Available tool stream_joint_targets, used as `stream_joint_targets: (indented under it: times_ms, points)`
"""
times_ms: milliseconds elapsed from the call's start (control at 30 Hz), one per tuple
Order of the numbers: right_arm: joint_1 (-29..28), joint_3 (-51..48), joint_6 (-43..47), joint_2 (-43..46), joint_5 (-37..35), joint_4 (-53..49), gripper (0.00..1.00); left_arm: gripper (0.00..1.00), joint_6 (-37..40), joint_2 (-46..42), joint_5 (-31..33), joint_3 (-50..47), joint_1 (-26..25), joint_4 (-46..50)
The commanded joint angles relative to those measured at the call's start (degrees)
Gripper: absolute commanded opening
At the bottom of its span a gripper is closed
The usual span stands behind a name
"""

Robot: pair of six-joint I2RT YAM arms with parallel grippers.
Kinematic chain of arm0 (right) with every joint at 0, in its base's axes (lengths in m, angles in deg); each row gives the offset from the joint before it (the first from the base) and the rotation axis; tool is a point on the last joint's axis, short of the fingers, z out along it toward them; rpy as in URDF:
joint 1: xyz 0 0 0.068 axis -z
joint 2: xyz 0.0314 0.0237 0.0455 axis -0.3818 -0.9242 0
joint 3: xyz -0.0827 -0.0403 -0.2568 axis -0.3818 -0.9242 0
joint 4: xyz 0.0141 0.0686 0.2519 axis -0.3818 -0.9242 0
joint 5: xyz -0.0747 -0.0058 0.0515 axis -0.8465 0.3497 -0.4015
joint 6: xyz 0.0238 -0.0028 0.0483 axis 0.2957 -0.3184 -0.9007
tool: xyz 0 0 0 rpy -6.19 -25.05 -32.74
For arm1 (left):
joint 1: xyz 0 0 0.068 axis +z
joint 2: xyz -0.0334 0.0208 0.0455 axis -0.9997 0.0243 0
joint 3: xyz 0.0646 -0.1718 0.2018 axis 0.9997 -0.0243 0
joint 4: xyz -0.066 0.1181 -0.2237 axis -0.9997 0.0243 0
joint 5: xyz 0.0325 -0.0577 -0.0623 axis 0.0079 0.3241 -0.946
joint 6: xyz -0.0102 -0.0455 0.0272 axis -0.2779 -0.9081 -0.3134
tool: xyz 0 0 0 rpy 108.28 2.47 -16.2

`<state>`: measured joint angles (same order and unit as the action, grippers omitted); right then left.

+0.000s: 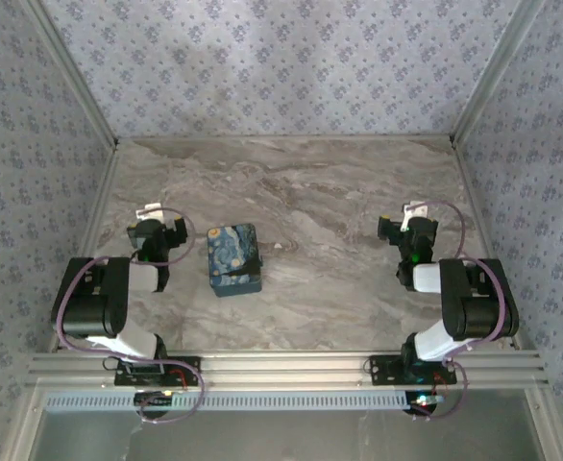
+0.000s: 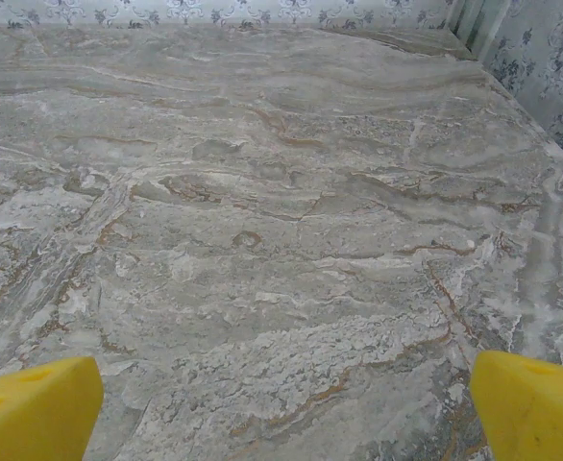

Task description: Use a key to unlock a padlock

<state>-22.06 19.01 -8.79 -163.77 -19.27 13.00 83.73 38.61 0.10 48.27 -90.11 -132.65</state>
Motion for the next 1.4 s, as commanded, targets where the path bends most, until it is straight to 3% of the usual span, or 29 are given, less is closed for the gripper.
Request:
stream_joint_targets:
  times_ms: [0,633,700,733,800,967,1033,1100,1167,1300,1367]
  points:
    - [0.0,-0.3,-0.6,-0.2,-0.9,1.5,1.0,0.98,0.6,-0.5,-0.5,0.5,0.3,-1.7]
    - [0.2,0.9,-0.9,1.8,-0.9,-1.8,1.0,0.98,0.1,-1.2,-0.3,0.3,0.7,-2.0]
    - [0.1,3.7,-0.9,5.4,-1.1,-10.0,1.0,0.98,-0.3,-3.4,-0.7,0.5,1.0,0.9]
    - [0.1,5.1,-0.8,7.3,-0.6,-14.1,1.0,0.98,0.5,-3.9,1.1,0.6,0.2,0.8]
    - [-0.1,6.5,-1.0,11.3,-0.1,-19.2,1.0,0.98,0.4,-7.1,5.3,3.6,-1.4,9.4]
    - [0.2,7.1,-8.6,19.4,2.9,-23.7,1.0,0.98,-6.6,-16.5,7.4,7.9,-1.8,24.6]
    - [1.5,8.1,-18.4,22.2,5.7,-27.1,1.0,0.98,-17.1,-21.5,5.2,9.2,-0.8,31.9]
    - [3.2,11.3,-35.4,23.5,4.6,-39.2,1.0,0.98,-25.9,-24.5,-3.1,9.6,1.6,36.7]
    - [6.4,11.7,-37.7,21.7,18.4,-36.5,1.0,0.98,-28.6,-26.5,-11.6,8.6,2.1,37.0]
    - [4.7,11.5,-39.4,22.1,24.1,-35.7,1.0,0.98,-30.6,-30.8,-16.4,6.7,-2.5,40.0]
    - [3.5,14.0,-38.5,21.8,27.1,-40.9,1.0,0.98,-32.4,-31.8,-18.4,5.5,-4.8,40.9]
